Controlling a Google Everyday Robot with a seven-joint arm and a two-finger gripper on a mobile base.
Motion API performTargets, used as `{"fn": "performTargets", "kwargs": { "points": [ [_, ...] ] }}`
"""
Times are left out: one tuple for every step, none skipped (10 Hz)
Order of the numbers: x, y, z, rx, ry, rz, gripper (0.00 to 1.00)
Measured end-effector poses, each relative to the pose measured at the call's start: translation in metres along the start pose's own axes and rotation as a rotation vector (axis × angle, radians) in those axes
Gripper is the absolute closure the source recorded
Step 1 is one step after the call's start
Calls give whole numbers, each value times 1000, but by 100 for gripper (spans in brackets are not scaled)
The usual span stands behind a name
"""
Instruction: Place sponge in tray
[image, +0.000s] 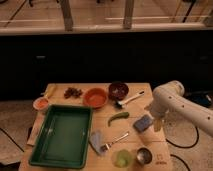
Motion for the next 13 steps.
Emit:
{"fn": "performTargets", "kwargs": {
  "points": [
    [0, -1, 2, -2, -3, -7, 20],
    [0, -1, 4, -4, -6, -12, 20],
    [0, -1, 5, -6, -9, -19, 20],
    [0, -1, 7, -9, -12, -26, 20],
    [-1, -1, 9, -10, -15, -31, 20],
    [-1, -2, 11, -12, -18, -40, 20],
    [-2, -3, 14, -15, -23, -52, 20],
    [-2, -3, 16, -17, -26, -56, 20],
    [-2, -3, 18, -21, -29, -64, 20],
    [-2, -3, 19, -23, -31, -69, 20],
    [-3, -3, 21, -25, -33, -76, 20],
    [-4, -4, 23, -27, -36, -88, 20],
    [-4, -3, 23, -29, -36, -96, 20]
  ]
}}
